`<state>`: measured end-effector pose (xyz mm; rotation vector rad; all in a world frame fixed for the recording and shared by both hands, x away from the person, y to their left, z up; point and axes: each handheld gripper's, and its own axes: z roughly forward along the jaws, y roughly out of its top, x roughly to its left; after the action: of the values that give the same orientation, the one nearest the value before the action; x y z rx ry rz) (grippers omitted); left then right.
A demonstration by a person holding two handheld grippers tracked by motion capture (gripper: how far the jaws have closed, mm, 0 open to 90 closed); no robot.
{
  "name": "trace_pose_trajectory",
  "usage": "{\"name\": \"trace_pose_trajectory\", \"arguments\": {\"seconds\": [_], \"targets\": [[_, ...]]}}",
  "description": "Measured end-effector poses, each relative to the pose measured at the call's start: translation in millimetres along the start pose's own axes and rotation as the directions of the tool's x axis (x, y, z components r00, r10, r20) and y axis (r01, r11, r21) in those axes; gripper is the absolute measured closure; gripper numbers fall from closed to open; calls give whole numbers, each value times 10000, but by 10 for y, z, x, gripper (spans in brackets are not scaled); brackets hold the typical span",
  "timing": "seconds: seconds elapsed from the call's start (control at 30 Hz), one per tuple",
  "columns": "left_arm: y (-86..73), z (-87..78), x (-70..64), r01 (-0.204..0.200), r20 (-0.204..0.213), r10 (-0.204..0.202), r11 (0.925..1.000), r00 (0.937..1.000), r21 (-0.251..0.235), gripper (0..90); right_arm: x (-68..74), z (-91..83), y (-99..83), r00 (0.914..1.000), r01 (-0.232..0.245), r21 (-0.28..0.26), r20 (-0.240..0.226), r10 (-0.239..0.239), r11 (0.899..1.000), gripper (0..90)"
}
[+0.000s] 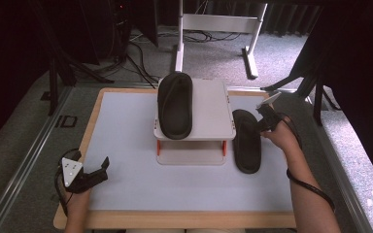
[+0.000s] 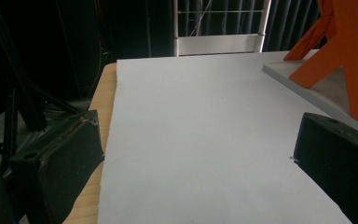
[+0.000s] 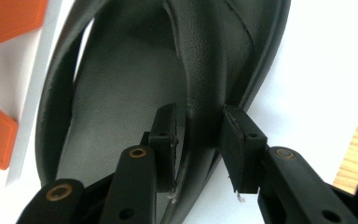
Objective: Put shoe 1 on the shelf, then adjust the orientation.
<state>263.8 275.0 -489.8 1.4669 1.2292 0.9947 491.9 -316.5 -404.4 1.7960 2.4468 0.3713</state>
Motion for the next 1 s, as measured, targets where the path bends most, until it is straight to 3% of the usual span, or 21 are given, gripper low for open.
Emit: {"name": "trace_pose_trajectory", "arguments": {"seconds": [0.27,0.37,0.5,0.9,1.0], "targets": [[1,3,-8,-46,-13,46,10000,10000,45,9,14,12,9,9985,-526,30,145,525,9986,730],[1,3,-8,-41,-17,41,10000,10000,46,9,2,-6,33,9945,-1038,107,138,1037,9945,746],[2,5,-8,-50,-10,50,10000,10000,69,9,21,-44,53,9947,-1009,4,206,1009,9949,751],[5,12,-15,-125,-21,125,9998,9999,143,9,33,-415,109,9935,-1042,-207,449,1051,9943,762],[5,11,-14,-120,-23,120,9998,9999,129,9,21,-532,115,9913,-1235,-407,400,1251,9915,762]]}}
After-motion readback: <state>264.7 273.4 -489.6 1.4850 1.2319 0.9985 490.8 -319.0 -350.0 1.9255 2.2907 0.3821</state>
